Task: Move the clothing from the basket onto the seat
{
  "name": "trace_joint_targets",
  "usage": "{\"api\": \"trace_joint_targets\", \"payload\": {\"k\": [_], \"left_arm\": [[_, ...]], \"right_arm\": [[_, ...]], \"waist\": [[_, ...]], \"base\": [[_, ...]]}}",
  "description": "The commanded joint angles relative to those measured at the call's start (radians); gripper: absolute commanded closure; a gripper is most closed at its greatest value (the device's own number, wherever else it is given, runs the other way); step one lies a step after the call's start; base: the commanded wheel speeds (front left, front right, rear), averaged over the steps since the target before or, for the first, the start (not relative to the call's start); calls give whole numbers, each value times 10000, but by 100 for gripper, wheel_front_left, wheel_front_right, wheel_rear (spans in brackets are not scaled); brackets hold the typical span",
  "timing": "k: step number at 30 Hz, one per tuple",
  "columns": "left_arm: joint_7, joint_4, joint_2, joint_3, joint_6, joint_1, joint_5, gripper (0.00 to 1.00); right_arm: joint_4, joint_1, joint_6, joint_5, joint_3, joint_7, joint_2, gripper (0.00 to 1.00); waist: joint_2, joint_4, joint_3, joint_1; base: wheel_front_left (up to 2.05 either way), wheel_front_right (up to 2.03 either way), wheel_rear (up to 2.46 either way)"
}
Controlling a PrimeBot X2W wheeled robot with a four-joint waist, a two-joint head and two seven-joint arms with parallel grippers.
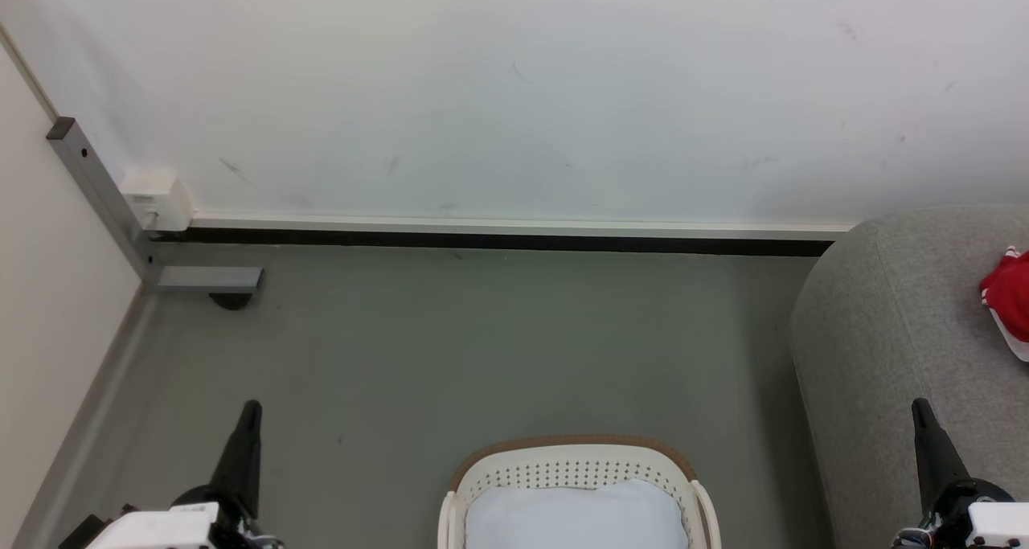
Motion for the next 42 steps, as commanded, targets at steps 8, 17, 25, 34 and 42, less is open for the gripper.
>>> {"api": "trace_joint_targets", "payload": {"k": [8, 17, 25, 34, 42], "left_arm": [[38, -35, 25, 15, -50, -82, -125, 100], [38, -35, 25, 15, -50, -82, -125, 100], [37, -36, 25, 14, -51, -82, -126, 100], [37, -36, 25, 14, -51, -82, -124, 100], [37, -36, 25, 14, -51, -82, -124, 100]], "right_arm": [[-52, -122, -21, 15, -37, 33, -74, 100], [-52, -122, -21, 15, -37, 33, -74, 100], [-52, -122, -21, 15, -37, 33, -75, 100], [-50, -122, -21, 15, -37, 32, -75, 100], [-50, -122, -21, 15, -37, 34, -75, 100]], "waist": [[0, 0, 0, 0], [0, 0, 0, 0], [0, 0, 0, 0], [0, 0, 0, 0], [0, 0, 0, 0]], "base": [[0, 0, 0], [0, 0, 0], [0, 0, 0], [0, 0, 0], [0, 0, 0]]}}
